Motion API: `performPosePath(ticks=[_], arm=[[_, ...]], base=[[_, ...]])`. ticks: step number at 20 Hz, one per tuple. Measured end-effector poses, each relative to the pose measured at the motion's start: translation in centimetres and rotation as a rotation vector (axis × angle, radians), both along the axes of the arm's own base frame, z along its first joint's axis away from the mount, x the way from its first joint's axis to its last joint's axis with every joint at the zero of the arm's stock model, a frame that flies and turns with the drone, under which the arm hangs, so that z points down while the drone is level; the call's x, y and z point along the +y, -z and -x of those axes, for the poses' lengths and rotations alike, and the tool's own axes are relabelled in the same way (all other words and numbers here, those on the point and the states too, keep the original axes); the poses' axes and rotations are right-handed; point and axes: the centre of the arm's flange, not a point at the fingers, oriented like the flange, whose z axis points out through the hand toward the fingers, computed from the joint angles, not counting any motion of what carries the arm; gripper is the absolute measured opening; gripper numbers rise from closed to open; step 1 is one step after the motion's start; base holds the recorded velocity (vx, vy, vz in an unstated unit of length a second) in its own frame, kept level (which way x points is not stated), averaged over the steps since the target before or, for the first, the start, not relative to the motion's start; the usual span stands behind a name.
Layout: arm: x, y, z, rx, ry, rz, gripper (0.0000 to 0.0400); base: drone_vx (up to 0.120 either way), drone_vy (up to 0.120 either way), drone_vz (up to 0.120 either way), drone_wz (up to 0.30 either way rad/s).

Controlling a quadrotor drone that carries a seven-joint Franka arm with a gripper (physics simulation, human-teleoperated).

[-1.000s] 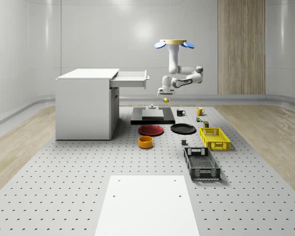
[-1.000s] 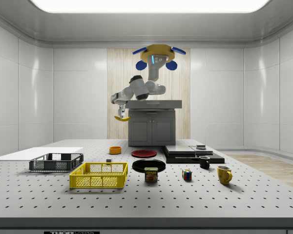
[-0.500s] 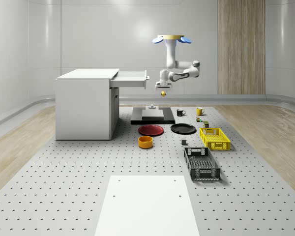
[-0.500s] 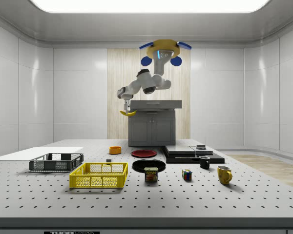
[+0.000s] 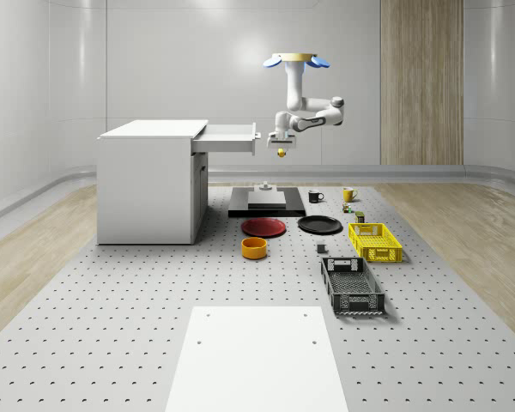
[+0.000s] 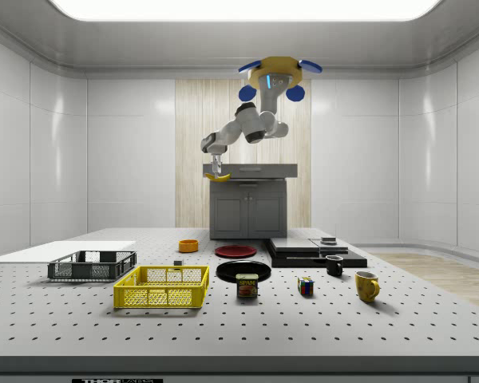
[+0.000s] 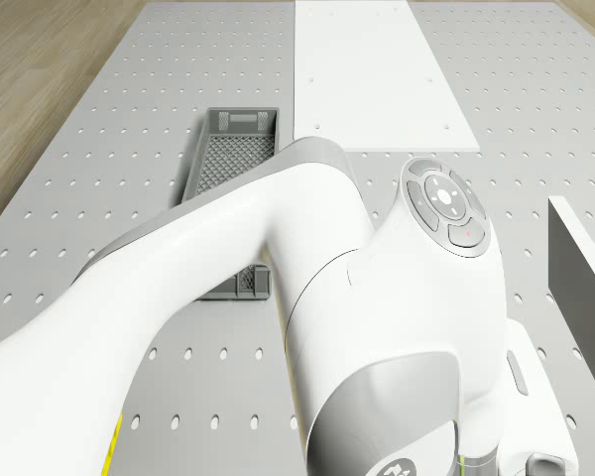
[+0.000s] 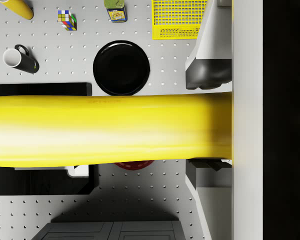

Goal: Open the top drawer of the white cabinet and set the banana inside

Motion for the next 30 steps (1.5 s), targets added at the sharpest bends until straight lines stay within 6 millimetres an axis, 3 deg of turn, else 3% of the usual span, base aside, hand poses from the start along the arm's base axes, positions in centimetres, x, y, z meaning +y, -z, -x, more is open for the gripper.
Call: performPosePath(ticks=[12,30], arm=[[0.0,0.0,0.0,0.0,0.0,0.0,0.0193],[0.0,0.0,0.0,0.0,0.0,0.0,0.0193]], base=[[-0.12,-0.03,0.12,0.0],[-0.12,-0.109,0.12,0.0]])
